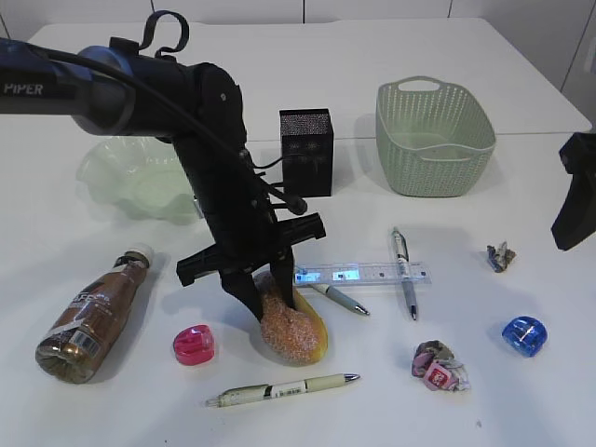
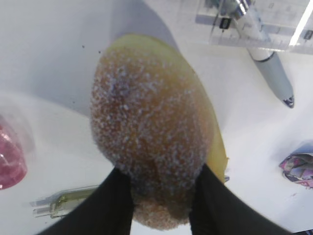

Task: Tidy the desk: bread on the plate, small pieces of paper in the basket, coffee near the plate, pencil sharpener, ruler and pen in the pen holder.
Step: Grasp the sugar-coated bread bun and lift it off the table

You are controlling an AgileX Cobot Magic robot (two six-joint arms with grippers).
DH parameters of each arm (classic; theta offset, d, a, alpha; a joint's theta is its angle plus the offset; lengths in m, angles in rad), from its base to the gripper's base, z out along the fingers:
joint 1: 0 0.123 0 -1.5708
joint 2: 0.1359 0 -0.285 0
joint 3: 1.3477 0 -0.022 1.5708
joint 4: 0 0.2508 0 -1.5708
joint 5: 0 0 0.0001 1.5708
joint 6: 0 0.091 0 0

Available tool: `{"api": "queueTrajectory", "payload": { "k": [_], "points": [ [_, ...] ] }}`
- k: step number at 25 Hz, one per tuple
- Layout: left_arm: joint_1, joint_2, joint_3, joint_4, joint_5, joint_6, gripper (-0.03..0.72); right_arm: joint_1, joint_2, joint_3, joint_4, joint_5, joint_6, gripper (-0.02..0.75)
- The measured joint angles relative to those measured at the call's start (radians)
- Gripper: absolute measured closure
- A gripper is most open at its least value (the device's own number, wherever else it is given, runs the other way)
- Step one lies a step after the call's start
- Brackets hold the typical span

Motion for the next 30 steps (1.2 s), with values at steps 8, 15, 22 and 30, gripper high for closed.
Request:
{"api": "queueTrajectory", "payload": {
  "k": [8, 15, 22, 30],
  "points": [
    [0.033, 0.004, 0.000, -0.019, 0.041, 0.098, 0.484, 0.000, 0.000, 0.000, 0.000, -0.004, -0.001, 0.242],
    [0.036, 0.004, -0.005, -0.021, 0.054, 0.166, 0.484, 0.000, 0.000, 0.000, -0.002, -0.010, -0.001, 0.242],
    [0.041, 0.002, -0.090, -0.011, 0.071, 0.202, 0.484, 0.000, 0.000, 0.000, -0.004, -0.012, -0.001, 0.242],
    [0.041, -0.041, -0.118, -0.071, 0.081, 0.220, 0.483, 0.000, 0.000, 0.000, -0.007, -0.015, -0.001, 0.242]
  ]
}}
